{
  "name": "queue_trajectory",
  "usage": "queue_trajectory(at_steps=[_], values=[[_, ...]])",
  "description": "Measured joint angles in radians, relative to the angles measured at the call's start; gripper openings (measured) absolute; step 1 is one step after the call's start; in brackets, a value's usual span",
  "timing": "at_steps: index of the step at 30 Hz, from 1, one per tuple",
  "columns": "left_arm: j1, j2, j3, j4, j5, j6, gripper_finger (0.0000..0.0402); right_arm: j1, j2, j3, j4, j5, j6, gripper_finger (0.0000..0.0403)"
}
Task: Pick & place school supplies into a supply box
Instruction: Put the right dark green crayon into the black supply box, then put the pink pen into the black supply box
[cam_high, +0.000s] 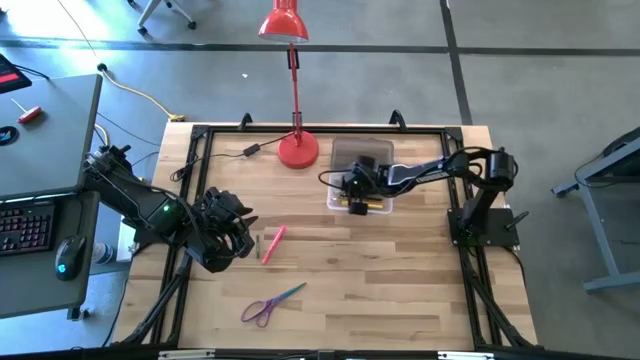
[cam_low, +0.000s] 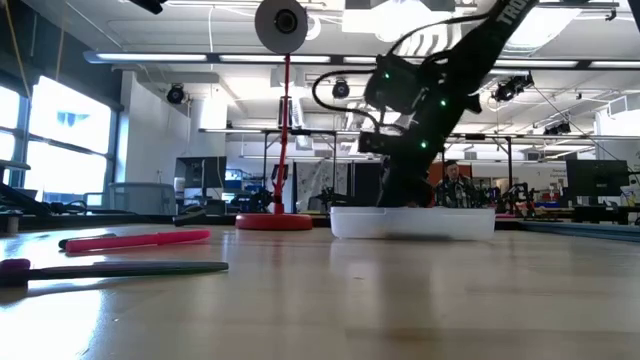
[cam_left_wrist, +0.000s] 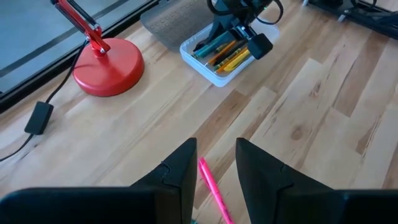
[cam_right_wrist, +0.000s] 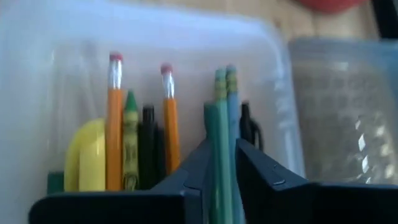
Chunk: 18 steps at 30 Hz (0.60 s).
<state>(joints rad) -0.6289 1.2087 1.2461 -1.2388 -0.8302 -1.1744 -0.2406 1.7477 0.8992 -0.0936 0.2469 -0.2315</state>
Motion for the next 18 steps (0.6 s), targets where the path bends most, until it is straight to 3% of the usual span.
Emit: queue_trajectory(at_steps=[6, 10, 18], values=[[0.000, 0.000, 0.000, 0.002, -0.003, -0.004, 0.0140, 0.040, 0.000, 0.107, 0.000, -0.025, 0.022, 0.0084], [0.000, 0.000, 0.000, 0.002, -0.003, -0.006, 0.0140, 0.105, 0.001, 0.203, 0.045, -0.139, 0.049, 0.0093], [0.000, 0.000, 0.000, 0.004, -0.002, -0.008, 0.0140, 0.295, 0.067, 0.231, 0.291, -0.241, -0.184, 0.0094]])
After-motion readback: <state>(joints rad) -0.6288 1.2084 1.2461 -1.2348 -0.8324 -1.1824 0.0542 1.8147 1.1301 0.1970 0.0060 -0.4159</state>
